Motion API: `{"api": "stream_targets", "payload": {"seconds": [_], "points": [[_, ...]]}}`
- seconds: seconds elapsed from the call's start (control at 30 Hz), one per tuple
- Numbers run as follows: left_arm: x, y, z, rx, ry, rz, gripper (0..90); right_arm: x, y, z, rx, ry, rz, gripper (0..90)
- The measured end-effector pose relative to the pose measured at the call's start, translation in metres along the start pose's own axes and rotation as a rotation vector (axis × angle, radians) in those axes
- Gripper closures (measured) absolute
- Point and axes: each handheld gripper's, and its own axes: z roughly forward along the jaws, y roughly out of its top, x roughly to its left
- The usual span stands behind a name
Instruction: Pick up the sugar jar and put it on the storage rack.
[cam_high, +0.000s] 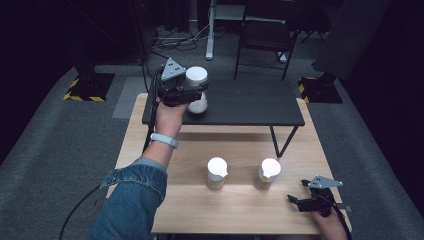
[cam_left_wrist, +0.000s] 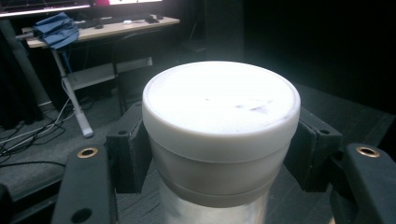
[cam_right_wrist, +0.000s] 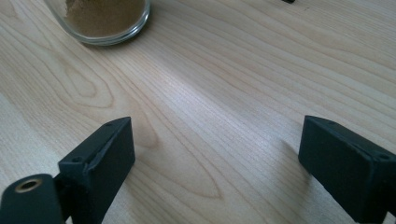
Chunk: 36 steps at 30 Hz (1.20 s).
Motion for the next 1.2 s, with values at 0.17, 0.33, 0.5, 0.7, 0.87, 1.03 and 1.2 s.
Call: {"api": "stream_targets", "payload": {"seconds": [0.17, 0.33, 0.5, 0.7, 0.87, 1.03, 1.2], "points": [[0.001, -0.013, 0.001, -0.04, -0.002, -0.011, 31.8, 0.0, 0.0, 0.0, 0.0, 0.0, 0.0, 10.4], [0.0, -0.011, -0.01, -0.042, 0.003, -0.008, 13.3, 0.001, 0.0, 0.0, 0.0, -0.002, 0.001, 10.4], [-0.001, -0.023, -0.033, -0.092, -0.022, 0.027, 4.2, 0.001, 0.0, 0.0, 0.0, -0.002, 0.001, 10.3], [-0.001, -0.038, -0.062, -0.079, -0.024, 0.036, 3.9, 0.001, 0.0, 0.0, 0.001, -0.001, 0.001, 10.0], [0.001, -0.058, -0.083, -0.059, -0.022, 0.031, 3.8, 0.0, 0.0, 0.0, 0.004, 0.003, -0.002, 8.9], [-0.001, -0.082, -0.101, -0.04, -0.012, 0.024, 3.9, 0.0, 0.001, 0.0, 0.005, 0.005, -0.003, 8.5], [-0.006, -0.102, -0.117, -0.022, 0.0, 0.029, 4.1, 0.002, 0.001, 0.0, 0.007, -0.003, 0.001, 7.8]]}}
